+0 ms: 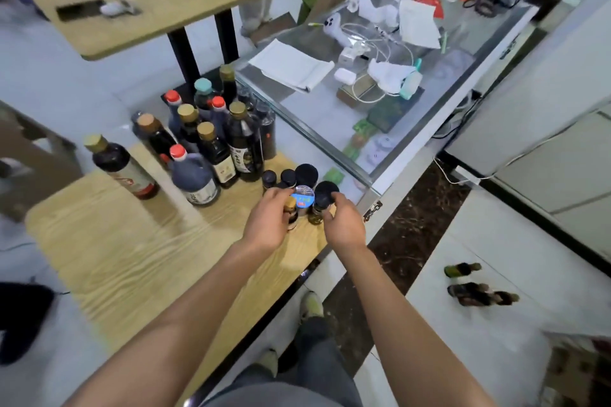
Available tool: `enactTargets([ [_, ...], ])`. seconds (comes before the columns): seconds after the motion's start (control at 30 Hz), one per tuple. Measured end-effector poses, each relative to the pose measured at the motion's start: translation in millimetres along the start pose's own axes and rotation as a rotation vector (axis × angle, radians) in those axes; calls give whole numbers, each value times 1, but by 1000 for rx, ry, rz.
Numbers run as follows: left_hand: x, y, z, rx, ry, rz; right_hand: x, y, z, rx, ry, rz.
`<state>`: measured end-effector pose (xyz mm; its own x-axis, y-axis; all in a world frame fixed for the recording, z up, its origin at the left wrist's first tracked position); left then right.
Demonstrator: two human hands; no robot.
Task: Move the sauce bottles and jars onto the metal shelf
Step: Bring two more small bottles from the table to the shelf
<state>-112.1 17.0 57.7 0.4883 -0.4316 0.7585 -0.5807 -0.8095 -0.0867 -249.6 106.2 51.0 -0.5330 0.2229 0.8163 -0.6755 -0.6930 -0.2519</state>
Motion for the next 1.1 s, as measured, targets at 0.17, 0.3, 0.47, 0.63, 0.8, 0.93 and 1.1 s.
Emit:
enactTargets([
  [0.17,-14,12,9,-4,119,116,-12,30,-11,42,-49,129],
  [0.3,-25,22,14,7,165,150,-18,46,-15,42,-35,154],
  [0.47,-29,26,19,23,118,82,-25,47,-19,41,47,130],
  [0.63,-26,21,21,35,176,93,-25,33,-21,30,96,155],
  [0.8,-17,1,21,35,155,135,-19,9,-17,26,205,125],
  [0.93,2,-16,13,-19,9,98,-3,-12,-8,23,357,50],
  [1.1,28,-40,-16,-158,-20,26,20,-52,-2,6,557,-85],
])
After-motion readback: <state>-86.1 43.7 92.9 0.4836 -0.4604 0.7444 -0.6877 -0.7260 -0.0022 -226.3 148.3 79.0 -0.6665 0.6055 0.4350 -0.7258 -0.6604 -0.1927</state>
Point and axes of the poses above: each hand's wrist, its own y-axis towards the middle knuckle, its own x-axis out of the back of the hand, z = x × y, the point moved 4 cm from there along y, towards the middle knuckle, and after that the axes turned 3 degrees about -z, right-handed, at the moved point
